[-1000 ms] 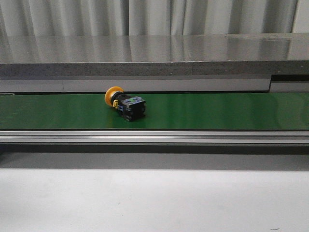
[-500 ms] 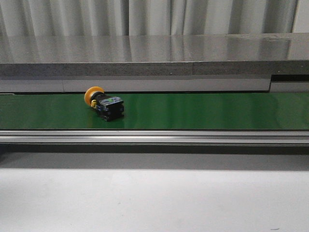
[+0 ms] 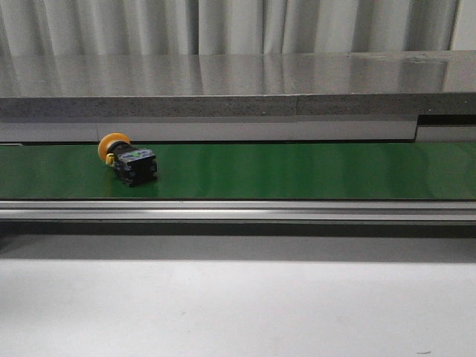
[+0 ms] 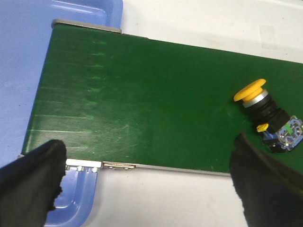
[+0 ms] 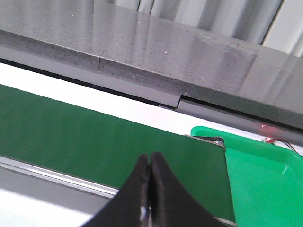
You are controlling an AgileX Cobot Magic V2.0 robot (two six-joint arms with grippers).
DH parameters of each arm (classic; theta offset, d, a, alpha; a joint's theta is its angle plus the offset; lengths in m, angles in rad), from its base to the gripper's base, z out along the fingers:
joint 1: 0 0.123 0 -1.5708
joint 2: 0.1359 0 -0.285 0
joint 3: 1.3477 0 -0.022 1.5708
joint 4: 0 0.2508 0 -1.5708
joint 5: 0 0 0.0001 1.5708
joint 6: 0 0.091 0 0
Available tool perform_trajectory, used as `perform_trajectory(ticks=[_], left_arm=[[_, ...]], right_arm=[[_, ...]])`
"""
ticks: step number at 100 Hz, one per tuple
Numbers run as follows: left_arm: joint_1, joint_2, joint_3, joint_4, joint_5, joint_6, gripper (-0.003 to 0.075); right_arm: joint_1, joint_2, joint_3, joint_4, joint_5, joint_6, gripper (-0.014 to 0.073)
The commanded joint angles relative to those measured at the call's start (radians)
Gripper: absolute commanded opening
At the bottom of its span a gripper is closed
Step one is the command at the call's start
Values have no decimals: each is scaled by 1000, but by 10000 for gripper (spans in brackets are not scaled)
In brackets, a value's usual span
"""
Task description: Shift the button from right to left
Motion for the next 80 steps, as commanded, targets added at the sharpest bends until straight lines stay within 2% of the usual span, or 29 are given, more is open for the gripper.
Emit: perform_trajectory(ticks=[1, 40, 80], left_arm=[[-9, 16, -56, -40, -57, 1, 667], [-146, 198, -169, -44, -95, 1, 667], [-165, 339, -232, -44, -109, 1, 667]], right_arm=[[2, 8, -28, 16, -66, -9, -67], [2, 8, -28, 16, -66, -9, -67], [2, 8, -28, 16, -66, -9, -67]])
